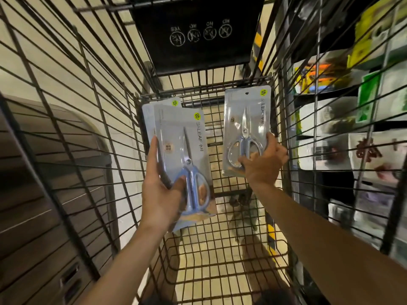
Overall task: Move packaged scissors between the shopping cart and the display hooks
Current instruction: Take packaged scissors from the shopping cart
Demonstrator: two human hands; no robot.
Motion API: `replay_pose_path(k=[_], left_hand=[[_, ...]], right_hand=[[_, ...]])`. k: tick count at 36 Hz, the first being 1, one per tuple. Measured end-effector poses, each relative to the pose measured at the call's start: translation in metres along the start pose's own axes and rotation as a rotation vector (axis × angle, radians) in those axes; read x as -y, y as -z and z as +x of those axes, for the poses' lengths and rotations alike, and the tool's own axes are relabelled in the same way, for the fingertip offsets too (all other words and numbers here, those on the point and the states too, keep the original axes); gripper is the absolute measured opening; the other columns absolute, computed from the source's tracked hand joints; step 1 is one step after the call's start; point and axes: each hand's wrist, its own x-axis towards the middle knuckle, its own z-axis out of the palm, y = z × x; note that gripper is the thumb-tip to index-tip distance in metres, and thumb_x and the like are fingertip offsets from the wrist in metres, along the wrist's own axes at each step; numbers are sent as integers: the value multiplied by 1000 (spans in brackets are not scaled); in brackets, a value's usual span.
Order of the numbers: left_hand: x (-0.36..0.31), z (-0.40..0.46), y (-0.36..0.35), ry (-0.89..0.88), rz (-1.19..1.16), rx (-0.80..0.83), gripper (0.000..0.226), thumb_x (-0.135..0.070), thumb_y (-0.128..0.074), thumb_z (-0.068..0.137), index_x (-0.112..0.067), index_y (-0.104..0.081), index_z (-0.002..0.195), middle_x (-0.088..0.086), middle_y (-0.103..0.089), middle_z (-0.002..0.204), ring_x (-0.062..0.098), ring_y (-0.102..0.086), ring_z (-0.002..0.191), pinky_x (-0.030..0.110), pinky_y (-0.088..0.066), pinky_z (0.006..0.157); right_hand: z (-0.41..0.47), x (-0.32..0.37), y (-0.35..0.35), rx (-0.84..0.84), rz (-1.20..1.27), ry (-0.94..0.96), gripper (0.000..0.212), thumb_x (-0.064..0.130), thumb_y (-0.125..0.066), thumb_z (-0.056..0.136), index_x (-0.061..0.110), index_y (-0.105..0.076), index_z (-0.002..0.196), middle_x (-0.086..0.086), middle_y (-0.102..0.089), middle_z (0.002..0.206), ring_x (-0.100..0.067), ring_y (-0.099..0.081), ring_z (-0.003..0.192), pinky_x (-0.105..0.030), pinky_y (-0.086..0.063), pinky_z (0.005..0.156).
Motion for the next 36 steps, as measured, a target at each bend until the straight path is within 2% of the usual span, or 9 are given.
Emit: replay_pose_path(k=[5,9,14,16,18,24,28,33,36], left_hand=[[-1,0,1,-12,24,-17,100,15,-66,88,-37,-19,160,-5,-49,153,-19,-50,116,6,-53,78],[3,1,3,-19,20,-47,102,14,-67,88,-43,-21,159,-7,-50,153,6,-58,130,32,-59,91],[-1,-3,6,-49,43,-55,102,9,-72,86,-39,-21,159,-7,-50,153,10,-55,135,39,-53,102],[-7,-7,9,-67,58,-50,103,5,-75,85,-42,-21,159,-8,-49,154,11,-52,137,48,-50,108],[-17,-13,15,-87,75,-49,103,2,-77,83,-45,-23,157,-6,-51,152,15,-52,138,56,-49,107],[-62,-52,34,-181,123,-9,95,3,-76,84,-53,-32,147,-2,-56,147,18,-59,130,56,-52,104],[-90,-89,55,-227,164,84,92,4,-73,87,-46,-33,153,-6,-60,142,12,-64,122,53,-55,100],[-124,-142,84,-225,138,245,91,-2,-75,86,-50,-33,151,-9,-69,130,13,-71,112,45,-59,93],[-138,-165,100,-208,156,327,94,-4,-77,83,-45,-32,154,-3,-68,134,16,-69,116,52,-56,98]], right_hand=[[-5,4,10,4,164,-5,94,19,-90,66,19,-42,146,-11,-50,133,-21,-57,107,-35,-56,76],[-5,4,12,115,221,56,80,20,-82,77,25,-39,145,-3,-60,129,-21,-61,112,-37,-58,83],[-1,8,19,280,273,-31,60,17,-69,92,34,-37,140,0,-68,119,-25,-70,103,-50,-61,84],[-4,11,28,314,302,-29,60,11,-68,93,25,-38,143,-3,-68,123,-24,-67,108,-38,-56,91],[-14,14,41,323,365,-36,55,7,-65,95,16,-39,143,-4,-66,125,-22,-64,110,-22,-52,80],[-81,13,103,333,564,7,38,5,-57,100,17,-41,134,-2,-63,121,-1,-69,87,-22,-59,59],[-147,9,153,290,656,45,46,36,-57,100,21,-42,141,-4,-64,126,-23,-70,107,-47,-61,76],[-238,15,213,133,800,-85,39,17,-59,101,28,-44,135,14,-63,111,8,-68,88,-13,-54,56],[-284,9,232,66,871,-129,48,13,-60,100,43,-46,134,12,-64,114,0,-71,91,-27,-61,60]])
